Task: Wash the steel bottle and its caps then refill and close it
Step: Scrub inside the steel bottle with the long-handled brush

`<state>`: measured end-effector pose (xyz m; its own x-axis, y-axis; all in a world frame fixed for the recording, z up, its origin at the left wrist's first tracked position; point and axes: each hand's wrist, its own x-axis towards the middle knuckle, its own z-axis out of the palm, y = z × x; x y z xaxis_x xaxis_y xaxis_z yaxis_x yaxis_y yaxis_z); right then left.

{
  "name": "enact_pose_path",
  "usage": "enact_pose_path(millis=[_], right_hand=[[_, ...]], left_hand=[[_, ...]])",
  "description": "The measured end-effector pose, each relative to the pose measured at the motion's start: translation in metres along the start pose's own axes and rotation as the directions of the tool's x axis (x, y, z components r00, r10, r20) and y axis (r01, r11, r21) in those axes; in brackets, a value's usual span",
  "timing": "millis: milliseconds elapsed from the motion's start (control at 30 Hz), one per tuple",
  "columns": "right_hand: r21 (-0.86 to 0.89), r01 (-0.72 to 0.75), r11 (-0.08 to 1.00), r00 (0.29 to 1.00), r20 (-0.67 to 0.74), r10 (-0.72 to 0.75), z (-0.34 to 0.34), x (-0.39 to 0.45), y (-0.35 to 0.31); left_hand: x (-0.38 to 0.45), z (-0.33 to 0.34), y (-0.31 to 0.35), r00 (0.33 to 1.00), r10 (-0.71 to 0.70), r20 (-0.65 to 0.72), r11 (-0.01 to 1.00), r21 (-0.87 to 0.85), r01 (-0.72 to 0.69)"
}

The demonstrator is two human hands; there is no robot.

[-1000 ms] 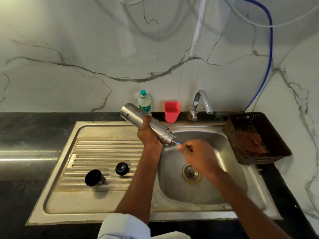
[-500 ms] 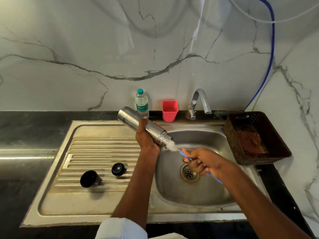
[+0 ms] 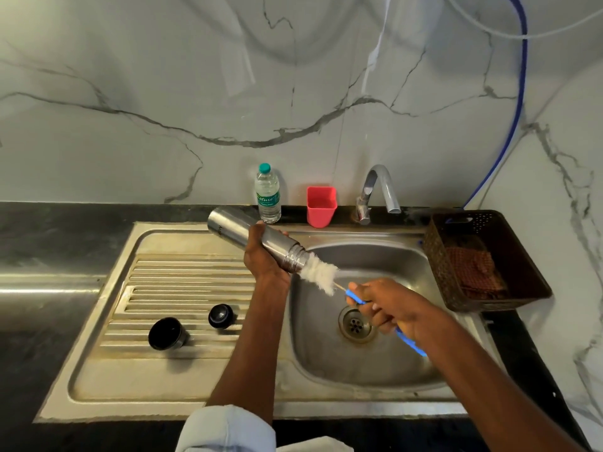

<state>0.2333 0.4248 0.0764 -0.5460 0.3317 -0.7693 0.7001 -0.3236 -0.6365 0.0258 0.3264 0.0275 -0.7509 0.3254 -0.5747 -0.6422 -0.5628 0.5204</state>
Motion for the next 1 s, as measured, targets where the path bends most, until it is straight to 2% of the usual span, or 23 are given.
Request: enact_pose_path(millis=[100,200,233,300,367,400,433,467,500,533,600,767,867,933,1000], right_hand=[[0.212,-0.129,0.969,0.977,0.195,0.088,0.003,0.009,-0.001],[0.197,-0.112,0.974,0.952,0.304,0.048,-0.007,0.004,0.010],[0.158,-0.092,0.983,0.953,0.300,0.041,-0.014,-0.002,0.015],[0.039,0.004,0.999,0.980,0.196,-0.012,-0.025,-0.013,0.024],[-0.143,0.200,0.969,0.979,-0.003,-0.203,-0.024,-0.018,0.029],[-0.275,0.313,0.909,0.929,-0.112,-0.353,-0.016,-0.020,0.030],[-0.467,0.384,0.796,0.837,-0.188,-0.515,-0.008,-0.018,0.032],[-0.672,0.358,0.648,0.749,-0.208,-0.630,0.001,-0.014,0.035],[-0.810,0.264,0.524,0.679,-0.231,-0.697,0.010,-0.012,0.036],[-0.863,0.182,0.471,0.621,-0.271,-0.736,0.016,-0.013,0.034],[-0.876,0.131,0.465,0.576,-0.314,-0.754,0.016,-0.012,0.027],[-0.873,0.155,0.462,0.623,-0.277,-0.732,0.008,-0.005,0.012],[-0.843,0.244,0.479,0.680,-0.204,-0.704,-0.006,-0.003,0.017],[-0.739,0.342,0.581,0.755,-0.152,-0.638,-0.010,-0.005,0.021],[-0.508,0.387,0.770,0.847,-0.133,-0.514,-0.005,-0.007,0.016]], left_hand=[[-0.003,0.004,-0.002,1.000,0.011,0.021,1.000,0.014,-0.011],[0.001,0.005,0.009,0.998,0.057,0.035,0.998,0.037,-0.058],[0.003,0.003,0.013,0.997,0.074,0.035,0.997,0.035,-0.075],[0.005,-0.002,0.017,0.995,0.093,0.021,0.995,0.018,-0.093],[0.005,-0.006,0.015,0.996,0.085,-0.020,0.996,-0.009,-0.085],[0.005,-0.006,0.012,0.995,0.083,-0.054,0.996,-0.036,-0.085],[0.006,-0.005,0.007,0.993,0.080,-0.084,0.994,-0.065,-0.086],[0.005,-0.004,0.002,0.992,0.076,-0.101,0.993,-0.087,-0.085],[0.003,-0.001,-0.002,0.991,0.075,-0.109,0.992,-0.094,-0.086],[0.001,0.001,-0.006,0.990,0.078,-0.121,0.992,-0.087,-0.089],[0.003,0.006,-0.009,0.987,0.084,-0.137,0.993,-0.073,-0.095],[0.004,0.011,-0.006,0.987,0.076,-0.141,0.993,-0.078,-0.088],[0.009,0.004,0.001,0.987,0.086,-0.133,0.993,-0.064,-0.095],[0.011,-0.001,0.002,0.989,0.082,-0.119,0.995,-0.045,-0.088],[0.009,-0.002,-0.004,0.991,0.073,-0.108,0.997,-0.030,-0.076]])
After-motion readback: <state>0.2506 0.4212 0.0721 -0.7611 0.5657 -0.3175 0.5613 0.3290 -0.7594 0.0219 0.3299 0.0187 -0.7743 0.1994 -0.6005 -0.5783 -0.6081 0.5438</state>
